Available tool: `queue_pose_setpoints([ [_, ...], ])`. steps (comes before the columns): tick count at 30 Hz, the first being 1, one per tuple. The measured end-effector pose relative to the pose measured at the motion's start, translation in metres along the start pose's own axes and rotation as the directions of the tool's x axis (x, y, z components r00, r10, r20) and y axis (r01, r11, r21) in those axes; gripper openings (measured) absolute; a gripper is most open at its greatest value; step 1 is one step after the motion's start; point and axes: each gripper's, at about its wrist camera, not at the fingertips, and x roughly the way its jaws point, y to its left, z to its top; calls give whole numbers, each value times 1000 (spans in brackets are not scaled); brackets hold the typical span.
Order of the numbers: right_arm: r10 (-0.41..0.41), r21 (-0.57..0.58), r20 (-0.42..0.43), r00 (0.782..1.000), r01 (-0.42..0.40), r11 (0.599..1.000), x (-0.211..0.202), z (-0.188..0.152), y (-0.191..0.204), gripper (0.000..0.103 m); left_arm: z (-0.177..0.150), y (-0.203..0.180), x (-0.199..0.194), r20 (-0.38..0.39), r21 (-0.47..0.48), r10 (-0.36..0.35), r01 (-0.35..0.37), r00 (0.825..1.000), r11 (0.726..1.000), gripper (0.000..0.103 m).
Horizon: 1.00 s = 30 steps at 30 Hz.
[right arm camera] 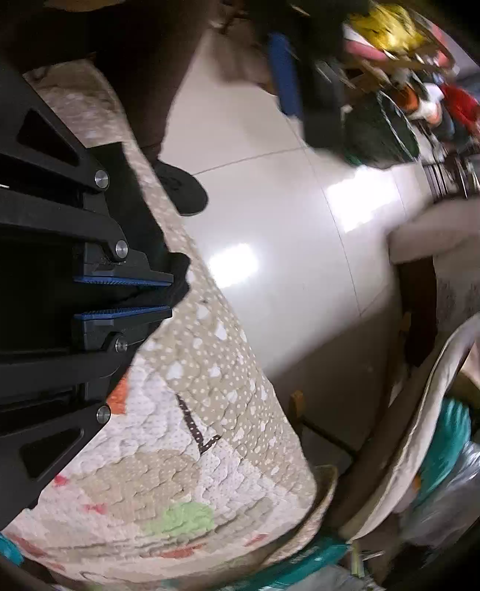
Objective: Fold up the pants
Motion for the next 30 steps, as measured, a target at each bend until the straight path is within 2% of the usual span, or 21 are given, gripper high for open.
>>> queue_pose_setpoints([
  [4, -18, 48, -6, 1000, 18, 999, 14, 9, -2, 15, 0, -1, 2, 5, 8, 22, -22, 1000, 1000, 56],
  [5, -17, 74, -5, 1000, 18, 997, 15, 12, -6, 22, 0, -2, 3, 10, 18, 34, -34, 999, 999, 56],
  [6, -17, 103, 1, 1000, 17, 995, 13, 12, -10, 34, -1, -2, 3, 14, 24, 42, -42, 999, 999, 56],
  [8, -30, 185, 55, 998, 20, 983, -2, 13, -26, 49, -1, -3, 4, 21, 39, 61, -62, 998, 997, 56],
  [9, -35, 210, 78, 996, 18, 978, -11, 11, -33, 53, -1, -2, 4, 23, 43, 66, -67, 998, 997, 56],
  [12, -82, 274, 109, 991, 49, 960, -40, -11, -62, 54, -3, -5, 8, 8, 71, 61, -62, 998, 996, 56],
  [16, -230, 327, 67, 971, 197, 924, -70, -72, -90, 55, -18, -33, 17, -31, 207, 43, -36, 999, 978, 56],
  [18, -233, 379, 31, 972, 204, 903, -74, -104, -101, 55, -34, -57, 22, -43, 330, 56, -39, 998, 943, 56],
  [20, -190, 447, -16, 982, 177, 877, -72, -138, -106, 55, -52, -75, 30, -52, 432, 80, -50, 995, 901, 56],
  [22, -160, 515, -76, 984, 176, 839, -70, -172, -111, 55, -74, -88, 45, -62, 545, 163, -104, 985, 832, 56],
  [24, -135, 574, -140, 981, 192, 796, -70, -207, -120, 56, -92, -89, 66, -78, 622, 277, -171, 958, 764, 56],
  [25, -109, 618, -153, 982, 181, 765, -74, -229, -126, 57, -98, -87, 74, -93, 637, 311, -184, 946, 749, 57],
  [26, -87, 648, -145, 985, 162, 744, -81, -245, -130, 58, -100, -85, 76, -87, 632, 311, -189, 947, 752, 58],
  [27, -57, 673, -125, 991, 126, 728, -90, -259, -134, 61, -100, -85, 73, -64, 627, 311, -204, 948, 752, 64],
  [28, -44, 694, -136, 990, 127, 708, -100, -271, -137, 61, -100, -85, 72, -46, 633, 319, -219, 947, 742, 67],
  [30, -90, 701, -253, 963, 247, 669, -113, -292, -143, 76, -98, -82, 73, -55, 621, 319, -217, 946, 753, 68],
])
